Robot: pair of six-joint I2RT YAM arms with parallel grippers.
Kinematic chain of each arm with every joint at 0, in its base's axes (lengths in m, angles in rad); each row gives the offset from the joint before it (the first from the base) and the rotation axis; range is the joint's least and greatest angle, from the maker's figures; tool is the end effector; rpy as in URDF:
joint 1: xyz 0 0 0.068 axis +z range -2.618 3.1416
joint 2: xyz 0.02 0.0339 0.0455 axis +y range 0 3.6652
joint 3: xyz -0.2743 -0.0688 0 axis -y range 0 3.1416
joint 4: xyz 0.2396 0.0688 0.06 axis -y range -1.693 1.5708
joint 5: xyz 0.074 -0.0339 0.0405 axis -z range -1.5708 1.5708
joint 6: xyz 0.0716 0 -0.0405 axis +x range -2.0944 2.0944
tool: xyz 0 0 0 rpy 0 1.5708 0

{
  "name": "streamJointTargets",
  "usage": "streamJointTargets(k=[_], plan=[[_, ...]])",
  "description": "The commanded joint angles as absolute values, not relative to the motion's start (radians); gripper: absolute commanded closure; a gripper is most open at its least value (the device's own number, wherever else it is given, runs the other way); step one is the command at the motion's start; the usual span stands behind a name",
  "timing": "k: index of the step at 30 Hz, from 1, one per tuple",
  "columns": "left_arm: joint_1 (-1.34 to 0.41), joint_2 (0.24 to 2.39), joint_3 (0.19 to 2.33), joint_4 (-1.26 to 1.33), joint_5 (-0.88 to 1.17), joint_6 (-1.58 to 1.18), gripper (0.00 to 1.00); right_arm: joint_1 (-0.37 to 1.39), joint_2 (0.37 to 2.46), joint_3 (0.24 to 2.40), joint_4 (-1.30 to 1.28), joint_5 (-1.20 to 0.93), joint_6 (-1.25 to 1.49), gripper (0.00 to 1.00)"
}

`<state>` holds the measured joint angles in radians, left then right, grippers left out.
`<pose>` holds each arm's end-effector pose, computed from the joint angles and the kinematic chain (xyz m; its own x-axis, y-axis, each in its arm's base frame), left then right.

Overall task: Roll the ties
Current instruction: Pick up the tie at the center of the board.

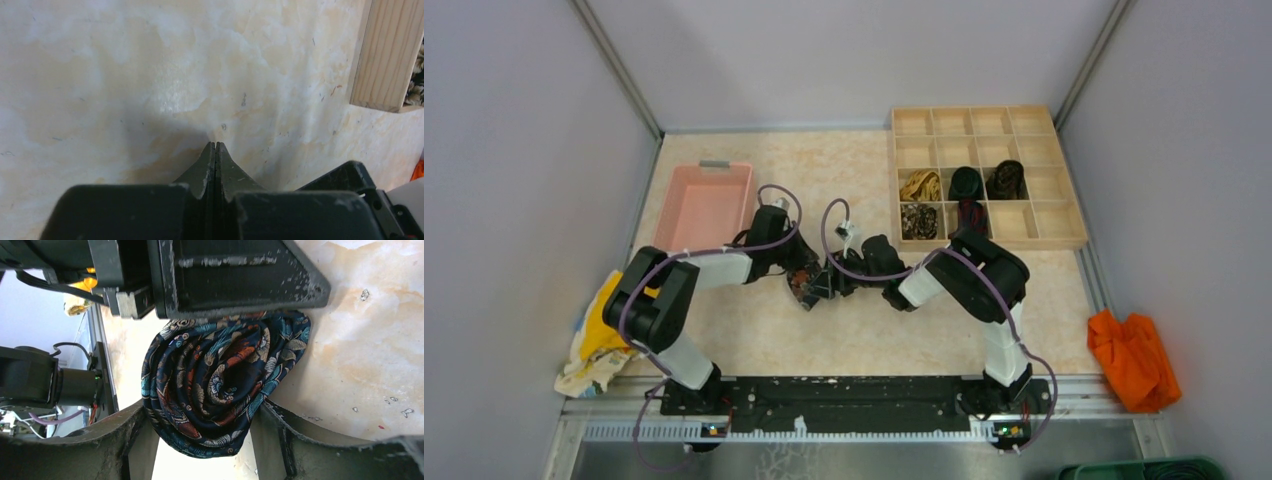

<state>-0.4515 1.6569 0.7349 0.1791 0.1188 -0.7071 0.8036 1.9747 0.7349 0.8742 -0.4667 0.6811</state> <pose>0.3050 -0.1573 0.1340 -0.7952 -0.3313 -0.5078 -0.0063 0.8420 -0.5394 0.2484 0.3040 0.1093 -0.7812 -0.0001 -0.6243 -0.5698 0.4086 0.7130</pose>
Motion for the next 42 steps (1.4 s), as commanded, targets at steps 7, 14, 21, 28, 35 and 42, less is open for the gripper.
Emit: streamJointTargets(k=[7,14,21,28,35,42], plan=[[-0.51,1.597,0.609,0.268,0.201,-0.741,1.0,0.798,2.05,0.707,0.72,-0.479,0.665,0.36],[-0.514,1.611,0.612,0.29,0.199,-0.736,1.0,0.798,2.042,0.702,0.737,-0.515,0.675,0.31],[-0.518,1.606,0.593,0.304,0.208,-0.742,1.0,0.799,2.066,0.711,0.76,-0.515,0.692,0.3],[-0.551,1.605,0.555,0.333,0.22,-0.758,1.0,0.799,2.07,0.743,0.74,-0.518,0.697,0.3],[-0.568,1.603,0.537,0.352,0.233,-0.771,1.0,0.799,2.083,0.767,0.719,-0.526,0.697,0.44],[-0.567,1.557,0.552,0.295,0.184,-0.745,1.0,0.799,2.097,0.751,0.743,-0.543,0.696,0.66]])
